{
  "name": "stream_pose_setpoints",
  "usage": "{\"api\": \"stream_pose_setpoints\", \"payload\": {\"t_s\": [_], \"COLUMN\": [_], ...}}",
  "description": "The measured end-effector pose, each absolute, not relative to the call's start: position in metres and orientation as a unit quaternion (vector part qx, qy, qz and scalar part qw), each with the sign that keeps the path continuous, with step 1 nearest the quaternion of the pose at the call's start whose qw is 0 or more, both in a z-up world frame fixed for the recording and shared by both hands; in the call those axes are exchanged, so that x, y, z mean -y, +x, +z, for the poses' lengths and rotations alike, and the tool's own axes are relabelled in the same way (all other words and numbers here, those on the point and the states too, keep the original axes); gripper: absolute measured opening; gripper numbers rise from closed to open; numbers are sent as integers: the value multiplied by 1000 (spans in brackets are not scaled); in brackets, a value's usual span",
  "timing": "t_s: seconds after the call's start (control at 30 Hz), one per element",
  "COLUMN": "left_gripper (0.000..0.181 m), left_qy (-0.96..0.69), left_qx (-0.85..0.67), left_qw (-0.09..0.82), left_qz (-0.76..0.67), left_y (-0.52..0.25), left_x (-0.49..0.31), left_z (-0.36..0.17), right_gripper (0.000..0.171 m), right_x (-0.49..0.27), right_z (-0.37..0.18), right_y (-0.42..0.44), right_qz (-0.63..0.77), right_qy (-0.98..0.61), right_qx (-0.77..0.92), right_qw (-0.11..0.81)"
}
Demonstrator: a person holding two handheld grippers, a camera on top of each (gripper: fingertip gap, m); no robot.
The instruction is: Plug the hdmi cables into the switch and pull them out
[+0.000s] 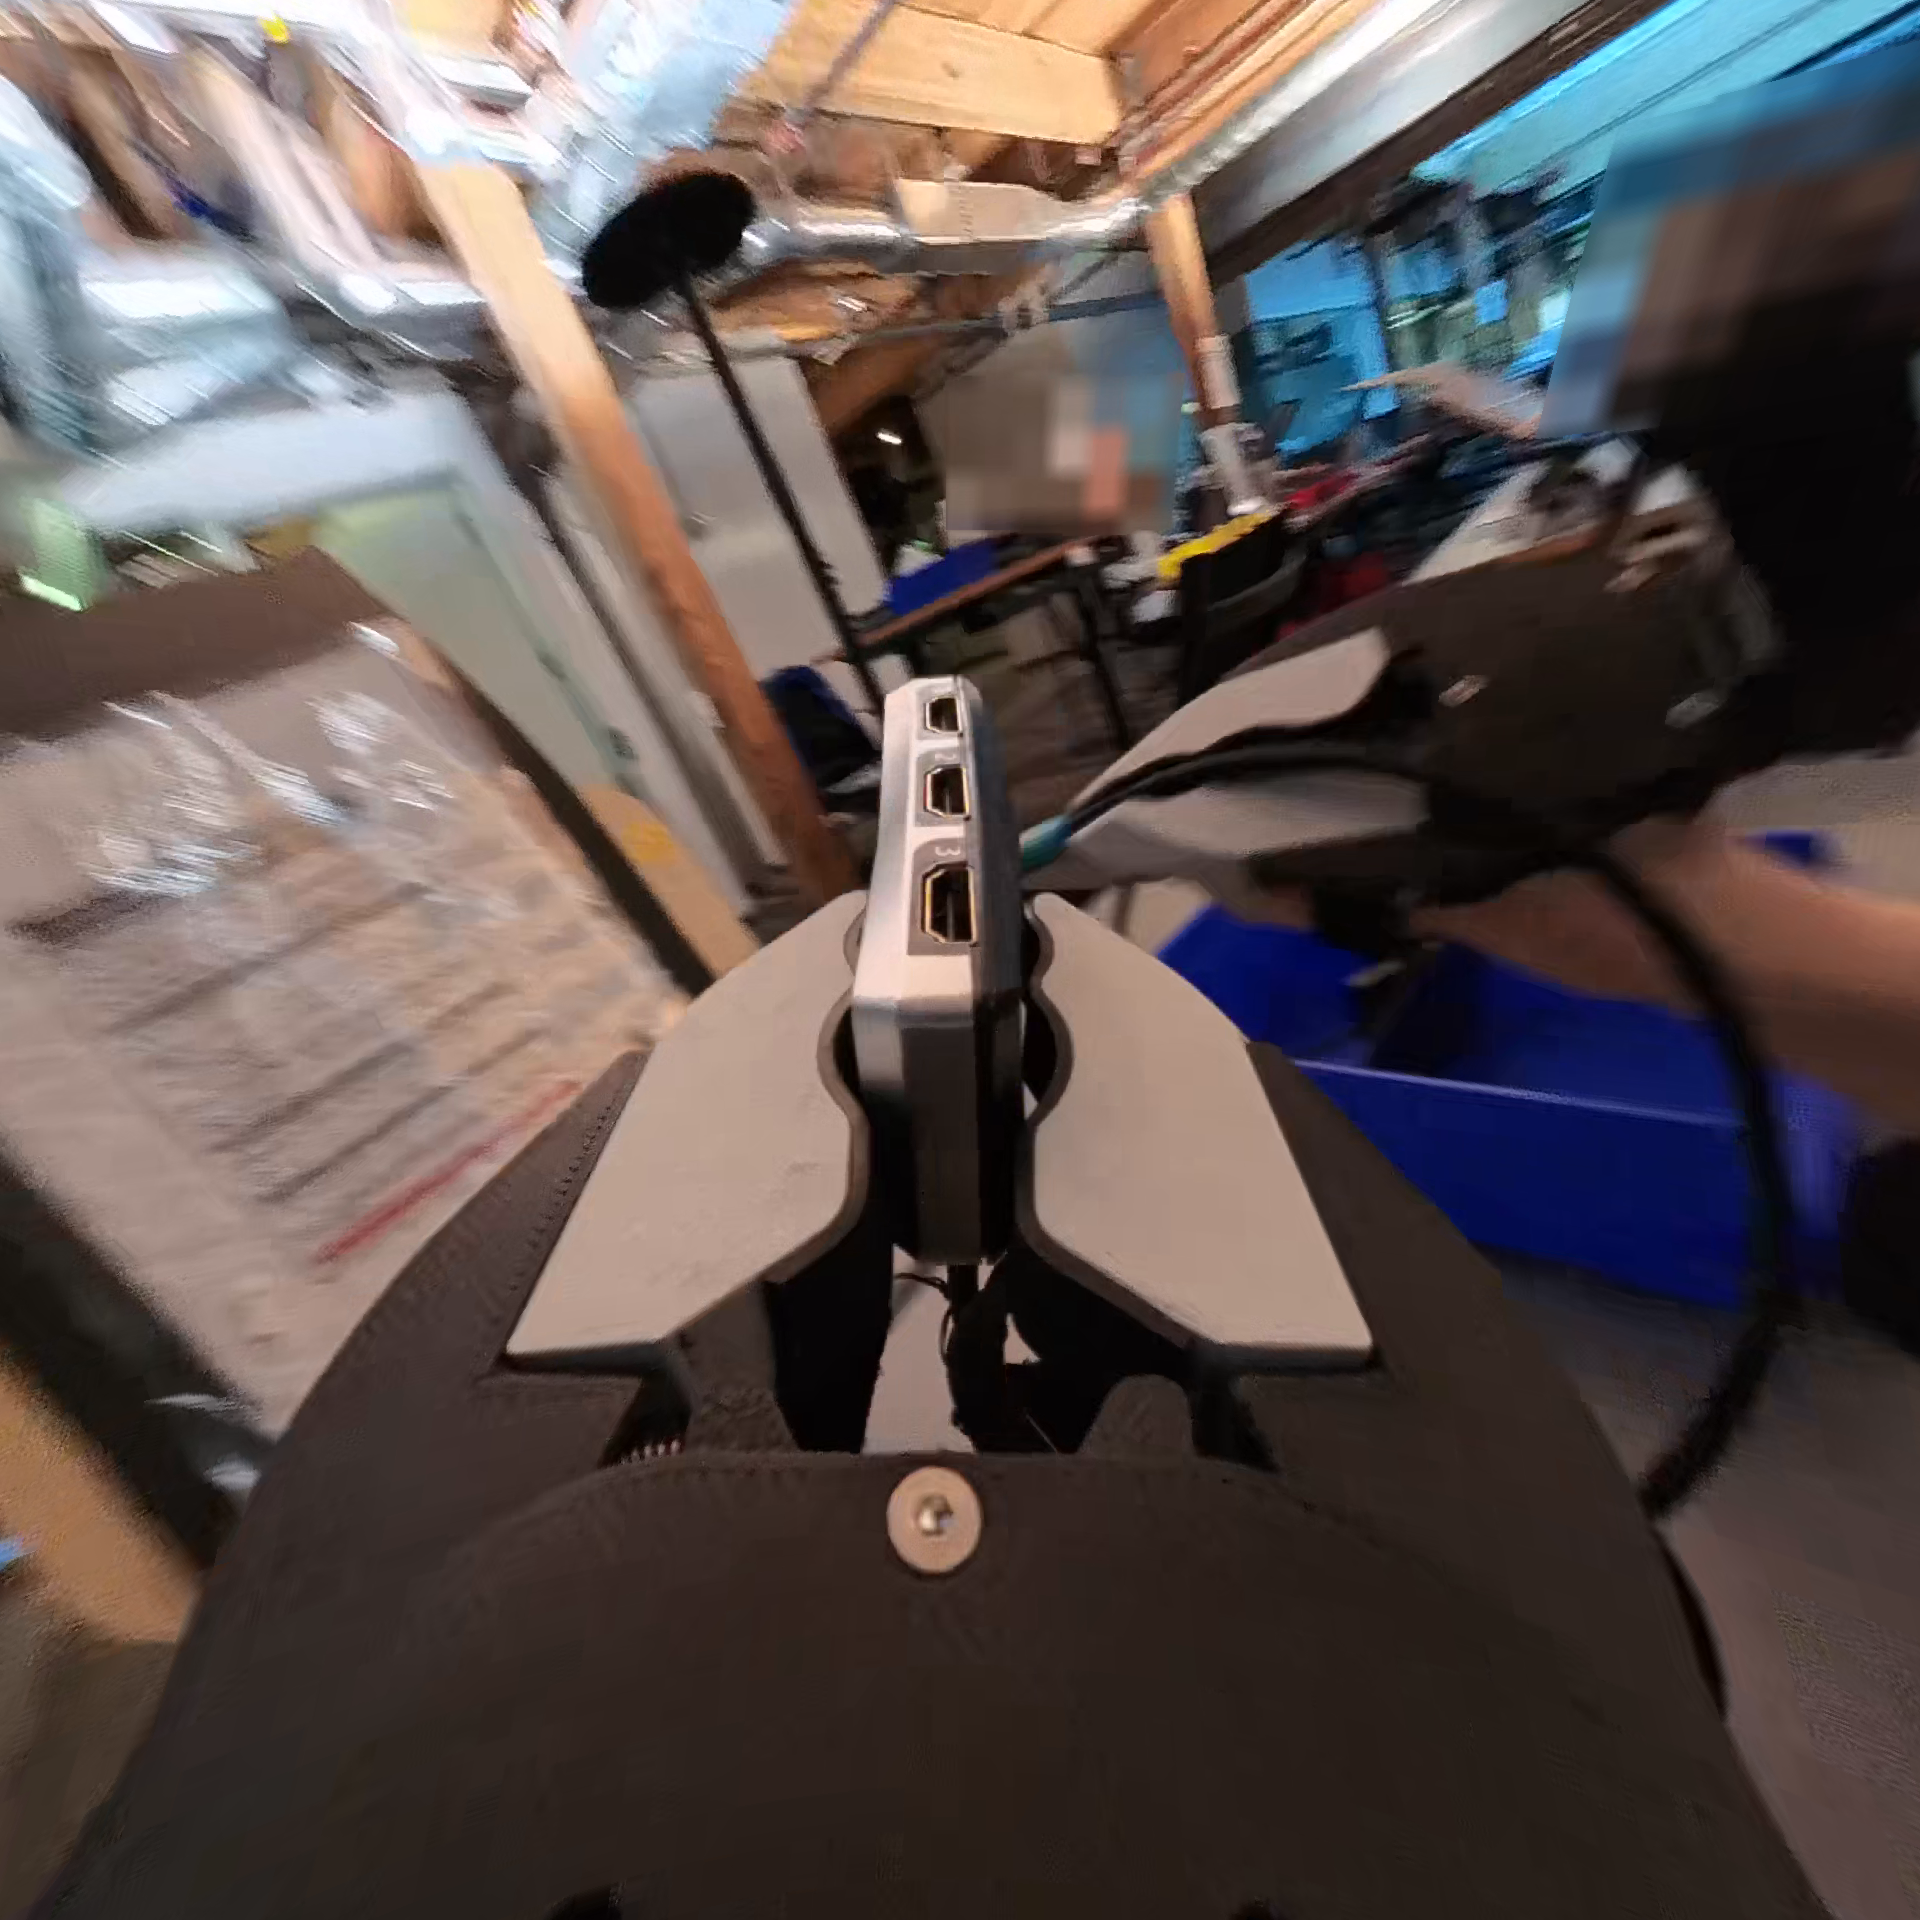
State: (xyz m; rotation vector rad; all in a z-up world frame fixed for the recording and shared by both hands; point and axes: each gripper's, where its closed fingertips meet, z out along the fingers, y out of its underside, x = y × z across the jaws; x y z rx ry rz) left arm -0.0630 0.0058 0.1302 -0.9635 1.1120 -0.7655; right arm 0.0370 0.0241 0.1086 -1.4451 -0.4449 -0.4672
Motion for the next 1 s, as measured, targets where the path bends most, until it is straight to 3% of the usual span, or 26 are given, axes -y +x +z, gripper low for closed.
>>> {"api": "stream_pose_setpoints", "payload": {"t_s": [0.23, 0.4, 0.6, 1.0], "left_gripper": [23, 24, 22, 22], "left_qy": [-356, -379, -336, -295], "left_qx": [-431, -387, -439, -486], "left_qw": [800, 791, 829, 823], "left_qz": [-220, -284, -89, 13], "left_y": [-101, -116, -114, -82], "left_x": [-21, -27, -34, -31], "left_z": [158, 172, 157, 125], "right_gripper": [7, 7, 7, 7], "right_x": [25, 33, 47, 47], "right_z": [161, 158, 161, 142], "right_y": [-13, -29, -54, -101], "right_qz": [-161, -230, -143, -41], "right_qy": [-583, -580, -584, -591], "right_qx": [243, 311, 332, 356], "right_qw": [759, 717, 726, 723]}}
